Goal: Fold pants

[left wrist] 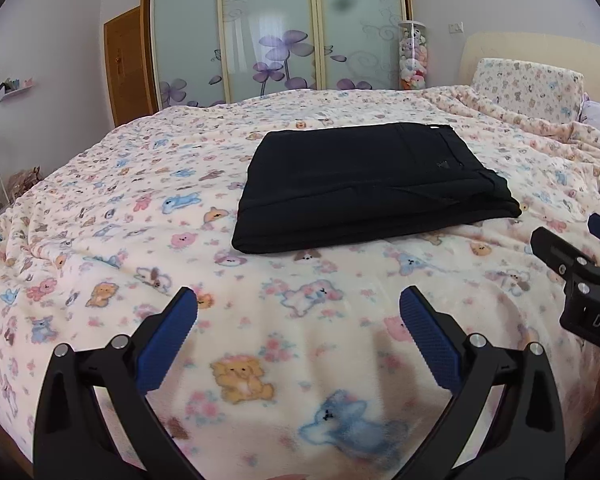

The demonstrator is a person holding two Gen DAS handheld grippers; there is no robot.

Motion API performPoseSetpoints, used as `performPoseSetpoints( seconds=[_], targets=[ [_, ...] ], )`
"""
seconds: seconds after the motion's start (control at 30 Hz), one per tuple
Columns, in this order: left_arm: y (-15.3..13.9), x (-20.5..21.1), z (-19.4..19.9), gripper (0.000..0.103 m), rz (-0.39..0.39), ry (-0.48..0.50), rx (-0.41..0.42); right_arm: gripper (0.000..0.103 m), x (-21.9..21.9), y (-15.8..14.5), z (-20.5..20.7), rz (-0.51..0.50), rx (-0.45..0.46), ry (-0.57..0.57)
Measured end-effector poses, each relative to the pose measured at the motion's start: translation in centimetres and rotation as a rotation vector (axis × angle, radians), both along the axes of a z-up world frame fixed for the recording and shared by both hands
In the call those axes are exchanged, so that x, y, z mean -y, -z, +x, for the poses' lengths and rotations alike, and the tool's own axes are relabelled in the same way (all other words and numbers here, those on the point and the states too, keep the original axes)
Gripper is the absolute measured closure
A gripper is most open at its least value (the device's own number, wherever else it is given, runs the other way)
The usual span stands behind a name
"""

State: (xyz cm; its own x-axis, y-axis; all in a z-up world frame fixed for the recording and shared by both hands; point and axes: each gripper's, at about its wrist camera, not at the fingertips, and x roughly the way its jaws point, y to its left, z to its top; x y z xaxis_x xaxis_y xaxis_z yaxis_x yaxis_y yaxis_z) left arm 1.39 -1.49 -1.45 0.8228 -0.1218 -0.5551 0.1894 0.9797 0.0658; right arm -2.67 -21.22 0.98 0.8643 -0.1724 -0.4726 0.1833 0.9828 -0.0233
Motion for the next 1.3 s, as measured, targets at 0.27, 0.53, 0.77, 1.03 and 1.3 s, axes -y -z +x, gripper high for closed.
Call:
performPoseSetpoints(
  seconds=[0.27, 0.53, 0.77, 1.03, 1.3],
  targets=[
    [0.23, 0.21, 0.11, 0.002, 0.006, 0.007, -0.013, 0.001, 0.05, 0.17, 0.14, 0.003, -0.010, 0.001],
    [0.37, 0.38, 0.15, 0.002, 0.012, 0.013, -0.017, 0.001, 0.00, 0.33, 0.27, 0.005, -0.018, 0.002],
    [0.35, 0.43, 0.13, 0.002, 0.012, 0.013, -0.018, 0.001, 0.15, 0.67, 0.37, 0.008, -0.026, 0.007],
    [0.66, 0.37, 0.20, 0.002, 0.011, 0.016, -0.024, 0.001, 0.34, 0.74, 0.50, 0.013, -0.041, 0.009],
    [0.66, 0.35, 0.22, 0.002, 0.009, 0.017, -0.025, 0.001, 0.33, 0.82, 0.57, 0.014, -0.046, 0.007]
  ],
)
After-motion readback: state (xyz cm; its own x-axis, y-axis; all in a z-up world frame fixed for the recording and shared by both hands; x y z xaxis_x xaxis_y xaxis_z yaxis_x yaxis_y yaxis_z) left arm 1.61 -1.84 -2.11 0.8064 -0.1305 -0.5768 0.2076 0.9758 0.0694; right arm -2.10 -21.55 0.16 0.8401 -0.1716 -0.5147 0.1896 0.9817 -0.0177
